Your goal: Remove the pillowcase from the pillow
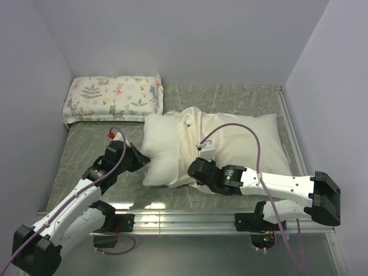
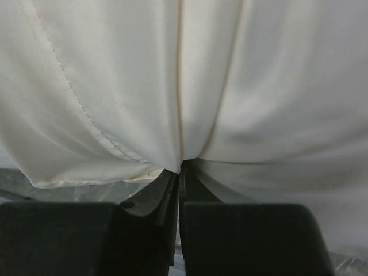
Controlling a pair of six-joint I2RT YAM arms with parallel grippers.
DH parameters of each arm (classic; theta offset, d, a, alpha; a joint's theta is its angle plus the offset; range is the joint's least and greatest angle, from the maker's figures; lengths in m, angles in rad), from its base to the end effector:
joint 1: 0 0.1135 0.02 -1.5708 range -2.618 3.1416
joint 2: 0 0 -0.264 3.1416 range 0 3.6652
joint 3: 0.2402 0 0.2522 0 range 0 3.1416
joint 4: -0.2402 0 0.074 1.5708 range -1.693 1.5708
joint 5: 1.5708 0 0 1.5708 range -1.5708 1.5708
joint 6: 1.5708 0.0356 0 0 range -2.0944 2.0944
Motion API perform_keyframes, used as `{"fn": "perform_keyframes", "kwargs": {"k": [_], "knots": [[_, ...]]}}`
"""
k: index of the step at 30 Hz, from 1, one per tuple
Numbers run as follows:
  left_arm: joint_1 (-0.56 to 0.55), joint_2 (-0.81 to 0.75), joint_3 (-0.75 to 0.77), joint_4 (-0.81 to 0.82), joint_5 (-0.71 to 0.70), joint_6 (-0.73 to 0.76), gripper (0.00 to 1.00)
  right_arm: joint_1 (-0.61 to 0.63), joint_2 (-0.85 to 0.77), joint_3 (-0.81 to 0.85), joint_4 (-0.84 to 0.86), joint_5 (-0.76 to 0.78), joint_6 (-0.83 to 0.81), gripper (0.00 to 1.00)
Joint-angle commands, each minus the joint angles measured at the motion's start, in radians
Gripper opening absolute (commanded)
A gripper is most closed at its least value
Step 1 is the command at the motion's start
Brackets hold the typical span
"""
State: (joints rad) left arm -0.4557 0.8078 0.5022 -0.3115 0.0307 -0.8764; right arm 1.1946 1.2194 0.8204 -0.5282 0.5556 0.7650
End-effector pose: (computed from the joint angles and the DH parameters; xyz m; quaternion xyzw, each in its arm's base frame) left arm 0.1599 -0.0796 0.2244 -0.1786 0.8702 -0.2943 0.3524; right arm 0.1059 0.2170 0.2381 -0.1097 0.9098 0.1076 0.3855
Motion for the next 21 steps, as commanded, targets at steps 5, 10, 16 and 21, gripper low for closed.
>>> {"fn": "perform_keyframes", "kwargs": {"k": [5, 10, 16, 21], "knots": [[0.261, -0.064, 0.130, -0.093, 0.090, 0.125, 0.01, -0.090, -0.187, -0.027, -0.187, 0.196, 0.054, 0.00], [0.503, -0.045, 0.176, -0.123, 0.221, 0.172, 0.00, -0.275, -0.357, -0.116, -0.158, 0.101, -0.019, 0.00], [0.653, -0.015, 0.190, -0.107, 0.351, 0.171, 0.01, -0.322, -0.347, -0.128, -0.109, 0.041, -0.049, 0.00], [0.655, -0.045, 0.206, -0.127, 0.417, 0.209, 0.21, -0.302, -0.348, -0.153, 0.000, -0.166, -0.137, 0.00]]}}
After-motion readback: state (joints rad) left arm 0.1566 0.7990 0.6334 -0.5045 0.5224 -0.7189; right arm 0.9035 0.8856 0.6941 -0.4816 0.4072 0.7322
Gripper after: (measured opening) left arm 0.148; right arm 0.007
